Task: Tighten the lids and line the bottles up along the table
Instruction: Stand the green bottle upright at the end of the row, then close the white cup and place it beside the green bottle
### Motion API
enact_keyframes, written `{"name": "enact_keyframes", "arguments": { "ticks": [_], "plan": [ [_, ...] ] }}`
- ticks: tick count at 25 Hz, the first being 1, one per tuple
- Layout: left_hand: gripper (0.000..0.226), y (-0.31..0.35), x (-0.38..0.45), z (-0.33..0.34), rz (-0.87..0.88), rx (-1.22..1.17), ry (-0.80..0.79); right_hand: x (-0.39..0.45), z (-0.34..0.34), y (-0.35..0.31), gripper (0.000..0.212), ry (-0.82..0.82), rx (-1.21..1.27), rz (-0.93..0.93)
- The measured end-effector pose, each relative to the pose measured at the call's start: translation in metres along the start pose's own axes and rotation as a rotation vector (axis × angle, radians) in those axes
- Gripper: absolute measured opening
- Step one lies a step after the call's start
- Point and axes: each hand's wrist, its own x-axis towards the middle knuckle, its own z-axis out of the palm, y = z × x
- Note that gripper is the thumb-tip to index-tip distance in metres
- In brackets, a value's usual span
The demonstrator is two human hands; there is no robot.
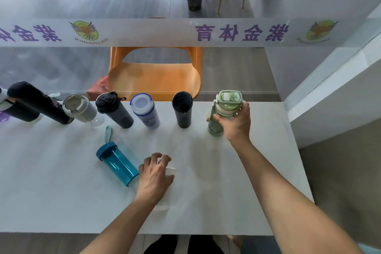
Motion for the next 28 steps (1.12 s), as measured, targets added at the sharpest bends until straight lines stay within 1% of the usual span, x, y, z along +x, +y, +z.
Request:
{"name": "enact_keyframes", "arguments": {
  "ticks": [2,8,16,19,22,23,25,28],
  "plan": [
    [0.052,0.008,-0.002,0.003,-0.038,0.018,0.012,0.013,0.001,0.002,0.083,-0.019,0.012,-0.011],
    [0.052,0.017,-0.004,0.003,-0.112,0.017,0.047,0.020,0.001,-0.001,0.080,-0.070,0.026,-0.049],
    [0.051,0.008,-0.006,0.001,-0.159,-0.038,0.046,0.011,0.001,0.008,0.076,-0.064,0.024,-0.070],
    [0.050,0.001,-0.010,0.000,-0.163,-0.078,0.051,0.006,0.003,0.020,0.082,-0.084,-0.058,-0.014],
    [0.051,-0.010,-0.014,-0.002,-0.144,-0.150,0.074,-0.007,0.002,0.034,0.094,-0.132,-0.158,0.151],
    [0.054,-0.014,-0.015,-0.002,-0.154,-0.179,0.079,-0.016,0.004,0.039,0.093,-0.149,-0.196,0.208],
    [0.067,-0.020,-0.018,-0.004,-0.202,-0.236,0.075,-0.047,0.012,0.048,0.079,-0.247,-0.251,0.282],
    [0.075,-0.031,-0.022,-0.004,-0.249,-0.240,0.046,-0.117,0.038,0.055,0.055,-0.543,-0.269,0.350]
  ]
}}
